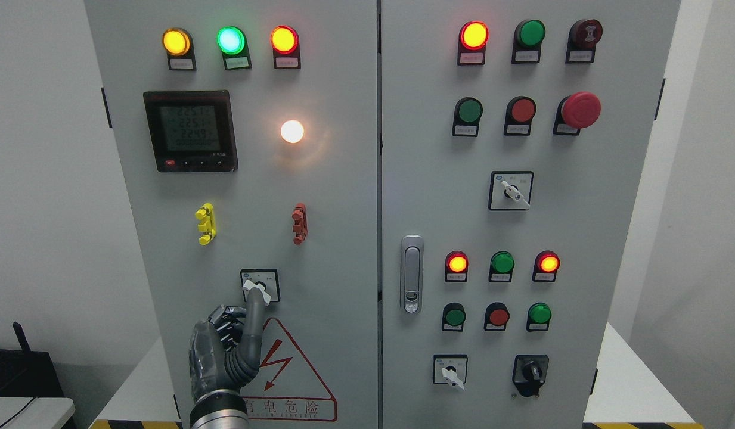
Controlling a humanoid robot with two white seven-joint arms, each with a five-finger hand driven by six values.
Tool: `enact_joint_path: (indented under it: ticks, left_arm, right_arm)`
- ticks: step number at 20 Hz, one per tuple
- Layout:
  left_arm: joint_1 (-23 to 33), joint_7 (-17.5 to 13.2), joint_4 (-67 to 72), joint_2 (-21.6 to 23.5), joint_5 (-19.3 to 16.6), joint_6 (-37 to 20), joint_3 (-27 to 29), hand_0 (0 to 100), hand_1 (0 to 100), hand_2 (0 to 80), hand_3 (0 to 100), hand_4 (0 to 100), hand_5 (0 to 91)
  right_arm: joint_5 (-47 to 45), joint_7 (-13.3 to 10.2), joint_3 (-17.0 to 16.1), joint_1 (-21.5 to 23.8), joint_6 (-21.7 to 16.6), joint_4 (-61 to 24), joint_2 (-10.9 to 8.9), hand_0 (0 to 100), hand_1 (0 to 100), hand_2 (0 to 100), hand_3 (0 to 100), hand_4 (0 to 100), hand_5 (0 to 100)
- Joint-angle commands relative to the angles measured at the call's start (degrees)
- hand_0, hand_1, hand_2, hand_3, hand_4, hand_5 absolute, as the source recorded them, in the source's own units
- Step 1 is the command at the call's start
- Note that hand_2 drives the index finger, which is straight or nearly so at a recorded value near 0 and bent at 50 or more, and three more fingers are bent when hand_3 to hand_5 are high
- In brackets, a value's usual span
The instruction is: Turn on light switch 1
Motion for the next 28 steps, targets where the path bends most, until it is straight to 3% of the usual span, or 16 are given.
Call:
enact_joint_path:
  ticks: [1, 6, 10, 14, 17, 18, 24, 28]
  left_arm:
    - [2.9, -1.0, -3.6, 0.3, -0.1, -2.0, 1.9, 16, 28, 63.8, 98, 96, 86.4]
    - [7.4, -7.4, -3.7, 0.8, -0.2, -9.7, 7.4, 13, 30, 64.7, 98, 96, 86.5]
    - [15.8, -15.6, -3.6, 2.0, -0.3, -20.9, 15.3, 8, 30, 64.6, 98, 96, 85.8]
    - [26.5, -22.6, -2.7, 3.7, 0.1, -30.9, 24.6, 2, 24, 56.1, 92, 93, 83.9]
    - [32.2, -25.9, 1.4, 4.5, 1.6, -36.6, 33.6, 0, 18, 46.5, 82, 88, 67.0]
    - [33.9, -27.2, 3.3, 4.9, 2.6, -38.5, 36.6, 0, 15, 42.3, 76, 84, 56.8]
    - [38.5, -34.8, 24.5, 5.4, 7.1, -51.6, 52.2, 0, 10, 30.9, 58, 65, 39.0]
    - [40.3, -35.8, 44.0, 5.9, 7.0, -60.1, 55.7, 0, 7, 26.4, 49, 58, 33.7]
  right_arm:
    - [-1.5, 0.0, 1.1, 0.0, 0.0, 0.0, 0.00, 12, 39, 0, 0, 0, 0]
    - [-1.5, 0.0, 1.1, 0.0, 0.0, 0.0, 0.00, 12, 39, 0, 0, 0, 0]
    - [-1.5, 0.0, 1.1, 0.0, 0.0, 0.0, 0.00, 12, 39, 0, 0, 0, 0]
    - [-1.5, 0.0, 1.1, 0.0, 0.0, 0.0, 0.00, 12, 39, 0, 0, 0, 0]
    - [-1.5, 0.0, 1.1, 0.0, 0.0, 0.0, 0.00, 12, 39, 0, 0, 0, 0]
    - [-1.5, 0.0, 1.1, 0.0, 0.0, 0.0, 0.00, 12, 39, 0, 0, 0, 0]
    - [-1.5, 0.0, 1.1, 0.0, 0.0, 0.0, 0.00, 12, 39, 0, 0, 0, 0]
    - [-1.5, 0.0, 1.1, 0.0, 0.0, 0.0, 0.00, 12, 39, 0, 0, 0, 0]
